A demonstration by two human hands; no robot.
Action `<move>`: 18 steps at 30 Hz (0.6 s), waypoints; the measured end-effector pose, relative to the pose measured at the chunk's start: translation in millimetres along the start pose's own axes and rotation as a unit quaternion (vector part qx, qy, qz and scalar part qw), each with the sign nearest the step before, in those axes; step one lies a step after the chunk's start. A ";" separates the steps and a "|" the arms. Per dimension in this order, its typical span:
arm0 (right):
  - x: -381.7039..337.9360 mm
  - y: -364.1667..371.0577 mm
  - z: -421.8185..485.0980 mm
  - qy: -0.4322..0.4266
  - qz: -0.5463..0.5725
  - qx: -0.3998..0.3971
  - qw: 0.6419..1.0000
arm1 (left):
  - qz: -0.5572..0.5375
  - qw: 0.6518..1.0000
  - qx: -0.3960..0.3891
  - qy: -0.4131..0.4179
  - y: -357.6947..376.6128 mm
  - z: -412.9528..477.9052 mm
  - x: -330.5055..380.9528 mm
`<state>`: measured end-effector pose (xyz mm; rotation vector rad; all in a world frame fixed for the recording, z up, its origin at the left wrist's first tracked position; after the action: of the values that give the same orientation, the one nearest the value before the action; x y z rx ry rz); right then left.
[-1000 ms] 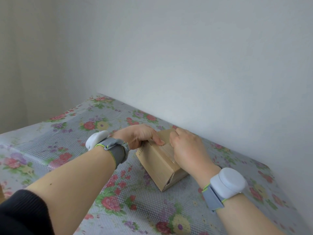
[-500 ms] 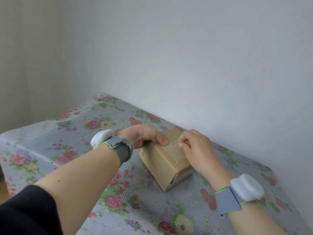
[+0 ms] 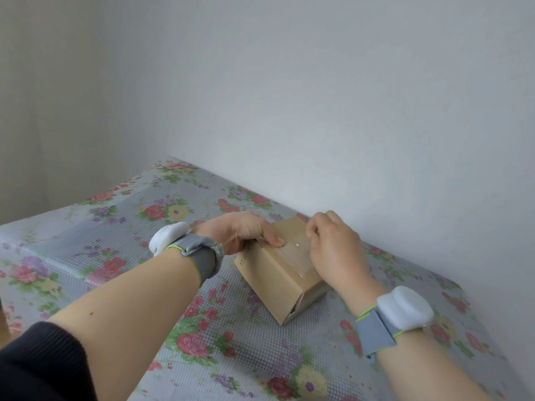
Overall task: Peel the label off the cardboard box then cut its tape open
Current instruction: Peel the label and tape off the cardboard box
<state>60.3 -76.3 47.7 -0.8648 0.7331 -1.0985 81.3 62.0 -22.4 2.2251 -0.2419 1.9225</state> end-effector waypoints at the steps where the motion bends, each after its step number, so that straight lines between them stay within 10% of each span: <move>1: 10.8 -3.0 3.4 0.050 0.060 0.008 0.997 | 0.000 1.000 0.001 -0.001 -0.1 -0.5 0.1; 11: 94.9 -0.5 -21.7 0.271 0.252 0.050 0.928 | 0.090 0.995 0.031 0.036 -1.1 1.0 10.1; 18: 34.4 -11.9 -12.4 0.062 0.215 -0.011 0.975 | 0.046 0.998 0.030 0.015 8.7 1.0 10.8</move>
<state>54.6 -114.3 49.4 -0.6193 0.9851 -0.7595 81.7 53.3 -11.6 2.2585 -0.2907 2.0358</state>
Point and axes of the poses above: each hand's wrist, its own z-axis towards the middle knuckle, its own y-axis out of the palm, x = y × z, the point moved 6 cm from there along z, towards the middle knuckle, and after that the axes turned 11 degrees about y, right-handed, at the moved point
